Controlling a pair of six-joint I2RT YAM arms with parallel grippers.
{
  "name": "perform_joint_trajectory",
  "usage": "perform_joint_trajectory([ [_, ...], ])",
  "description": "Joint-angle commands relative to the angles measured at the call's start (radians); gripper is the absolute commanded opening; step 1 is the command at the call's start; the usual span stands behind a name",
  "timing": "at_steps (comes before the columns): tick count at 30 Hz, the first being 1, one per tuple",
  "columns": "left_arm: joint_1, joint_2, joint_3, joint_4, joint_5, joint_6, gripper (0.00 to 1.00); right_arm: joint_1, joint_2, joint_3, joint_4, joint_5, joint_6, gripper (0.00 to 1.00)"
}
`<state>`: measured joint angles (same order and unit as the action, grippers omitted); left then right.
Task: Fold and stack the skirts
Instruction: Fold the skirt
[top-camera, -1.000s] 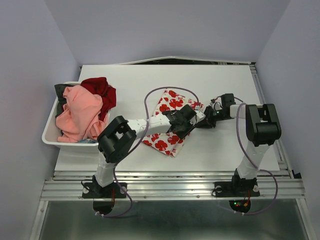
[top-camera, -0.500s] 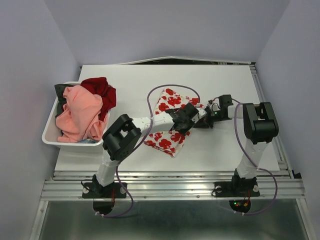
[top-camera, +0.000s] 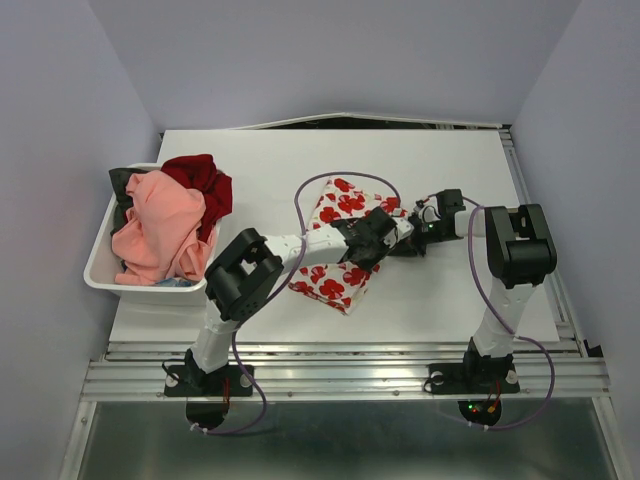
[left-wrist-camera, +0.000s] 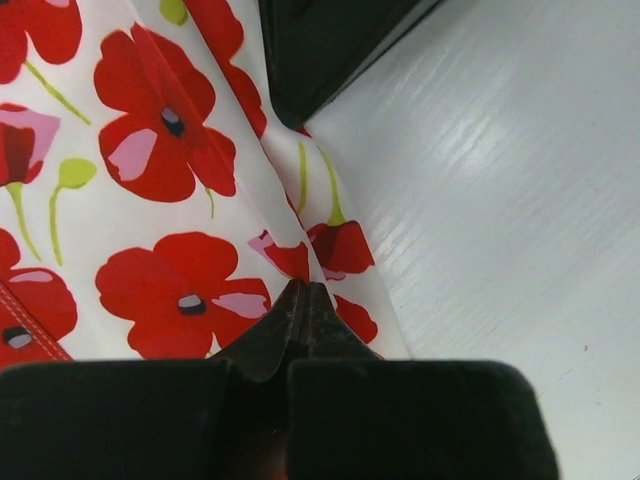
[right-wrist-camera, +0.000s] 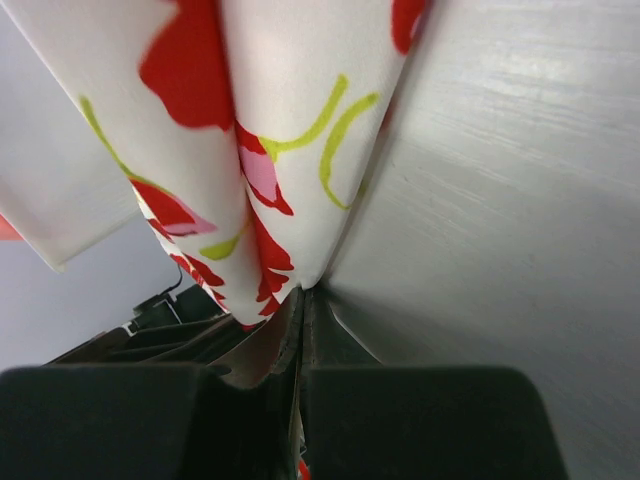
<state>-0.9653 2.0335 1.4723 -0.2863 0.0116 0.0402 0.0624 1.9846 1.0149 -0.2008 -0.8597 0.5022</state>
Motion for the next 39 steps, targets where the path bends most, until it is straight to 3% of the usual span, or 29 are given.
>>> perform_joint_trajectory([
  [1,0.0,-0.036,-0.039,0.019,0.053,-0.003,0.0,0.011,0.023,0.027,-0.012,0.102,-0.024,0.01],
  [8,0.0,-0.016,-0.029,0.009,0.071,0.003,0.0,0.011,0.013,0.031,-0.035,0.125,-0.045,0.02],
  [13,0.0,-0.059,-0.024,0.004,0.068,0.018,0.29,0.001,-0.02,0.036,-0.081,0.142,-0.079,0.23],
  [22,0.065,-0.271,0.007,-0.025,0.125,0.064,0.5,-0.033,-0.128,0.051,-0.18,0.143,-0.065,0.59],
  [26,0.127,-0.346,-0.033,-0.027,0.16,0.099,0.6,-0.015,-0.124,0.033,-0.15,0.12,-0.031,0.63],
  [28,0.152,-0.389,-0.064,-0.021,0.154,0.144,0.7,0.008,-0.116,0.03,-0.141,0.129,-0.028,0.63],
  [36,0.312,-0.518,-0.245,-0.014,0.149,0.193,0.74,0.096,-0.007,0.106,-0.132,0.174,-0.011,0.64],
  [39,0.333,-0.571,-0.299,-0.013,0.136,0.211,0.74,0.105,0.043,0.139,-0.175,0.246,-0.043,0.56],
])
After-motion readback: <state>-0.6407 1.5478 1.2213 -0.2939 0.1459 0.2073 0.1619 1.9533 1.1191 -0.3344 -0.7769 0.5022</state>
